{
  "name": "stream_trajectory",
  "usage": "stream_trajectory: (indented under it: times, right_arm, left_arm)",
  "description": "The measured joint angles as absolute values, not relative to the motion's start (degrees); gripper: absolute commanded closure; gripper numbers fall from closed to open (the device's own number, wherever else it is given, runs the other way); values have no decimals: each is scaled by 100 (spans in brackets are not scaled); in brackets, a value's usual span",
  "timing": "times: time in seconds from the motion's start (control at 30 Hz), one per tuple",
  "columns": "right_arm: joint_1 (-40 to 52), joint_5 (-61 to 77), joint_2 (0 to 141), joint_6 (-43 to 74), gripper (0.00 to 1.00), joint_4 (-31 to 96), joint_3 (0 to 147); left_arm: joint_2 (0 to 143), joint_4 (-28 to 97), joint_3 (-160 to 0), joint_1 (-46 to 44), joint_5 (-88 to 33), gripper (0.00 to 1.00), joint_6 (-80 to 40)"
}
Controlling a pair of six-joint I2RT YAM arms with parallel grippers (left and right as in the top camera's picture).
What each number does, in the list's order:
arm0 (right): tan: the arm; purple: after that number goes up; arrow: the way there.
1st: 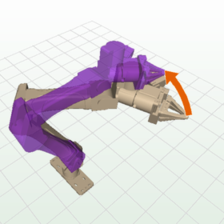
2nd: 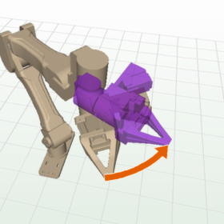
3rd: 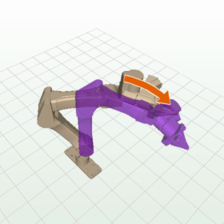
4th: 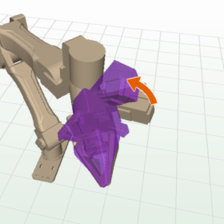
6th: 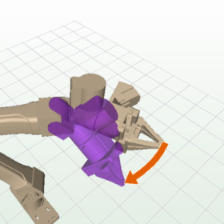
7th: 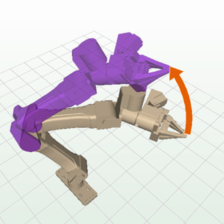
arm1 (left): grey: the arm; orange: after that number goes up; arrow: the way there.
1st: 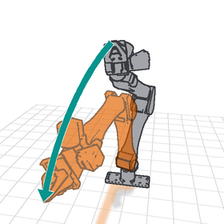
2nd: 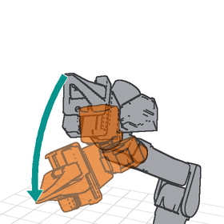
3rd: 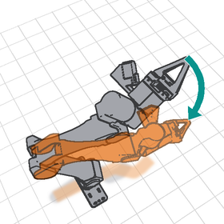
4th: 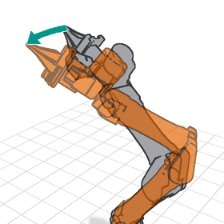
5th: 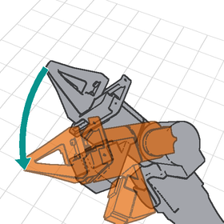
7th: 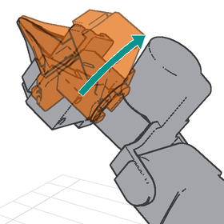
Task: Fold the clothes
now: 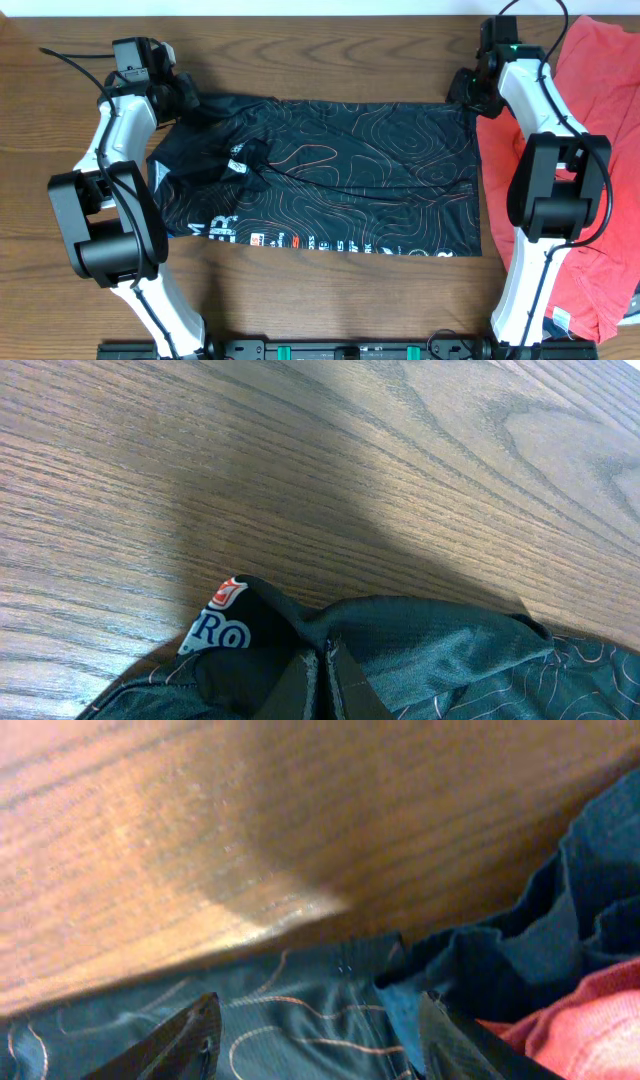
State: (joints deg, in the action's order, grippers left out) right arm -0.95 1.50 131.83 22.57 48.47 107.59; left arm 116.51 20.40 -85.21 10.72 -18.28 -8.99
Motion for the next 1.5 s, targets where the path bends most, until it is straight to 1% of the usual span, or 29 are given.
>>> stream_trajectory:
  times: [0.1, 0.23, 0.3, 0.33, 0.37, 0.4, 0.43, 0.47, 0.5, 0.53, 0.57, 0.6, 0.63, 0.67, 1.1, 1.2, 1.4, 1.5]
  right_arm:
    - [-95, 137, 13246, 2327, 39, 4814, 10787]
    - [-95, 123, 13472, 2386, 46, 4823, 10805]
    - [-95, 62, 13515, 2394, 57, 4836, 10831]
    - [-95, 43, 13517, 2436, 68, 4834, 10842]
    - [-95, 27, 13524, 2401, 73, 4836, 10842]
    - [-95, 10, 13526, 2410, 77, 4836, 10842]
    - [-97, -3, 13528, 2418, 78, 4836, 10842]
    - [-99, -14, 13528, 2460, 83, 4831, 10842]
    - [-99, -25, 13528, 2447, 85, 4825, 10842]
    - [-99, -32, 13528, 2456, 85, 4807, 10842]
    - [-97, -38, 13528, 2458, 83, 4790, 10842]
    - [-97, -40, 13528, 2462, 74, 4770, 10842]
    - [-97, -34, 13531, 2482, 62, 4744, 10842]
    - [-95, -23, 13533, 2499, 55, 4703, 10842]
    - [-95, 5, 13572, 2473, 56, 4272, 10842]
    - [-95, 5, 13574, 2451, 56, 4252, 10842]
    - [-95, 12, 13574, 2364, 81, 4257, 10842]
    - [-95, 21, 13574, 2357, 87, 4257, 10842]
  left_arm:
    - [11651, 2040, -8521, 1072, -1831, 94, -899]
    - [11651, 2040, -8521, 1072, -1828, 94, -899]
    - [11651, 2040, -8521, 1072, -1828, 94, -899]
    - [11651, 2045, -8521, 1072, -1831, 94, -899]
    - [11651, 2043, -8521, 1072, -1828, 94, -899]
    - [11651, 2045, -8521, 1072, -1828, 94, -899]
    - [11651, 2053, -8521, 1072, -1831, 94, -899]
    - [11651, 2058, -8521, 1072, -1831, 94, -899]
    - [11651, 2060, -8521, 1072, -1828, 94, -899]
    - [11651, 2062, -8521, 1072, -1828, 94, -899]
    - [11651, 2062, -8521, 1072, -1828, 94, -899]
    - [11651, 2064, -8521, 1072, -1831, 94, -899]
    - [11651, 2067, -8521, 1072, -1831, 94, -899]
    - [11651, 2067, -8521, 1072, -1828, 94, -899]
    - [11651, 2071, -8521, 1072, -1831, 94, -899]
    - [11651, 2075, -8521, 1072, -1831, 94, -899]
    - [11651, 2082, -8521, 1072, -1828, 94, -899]
    - [11651, 2128, -8521, 1072, -1831, 94, -899]
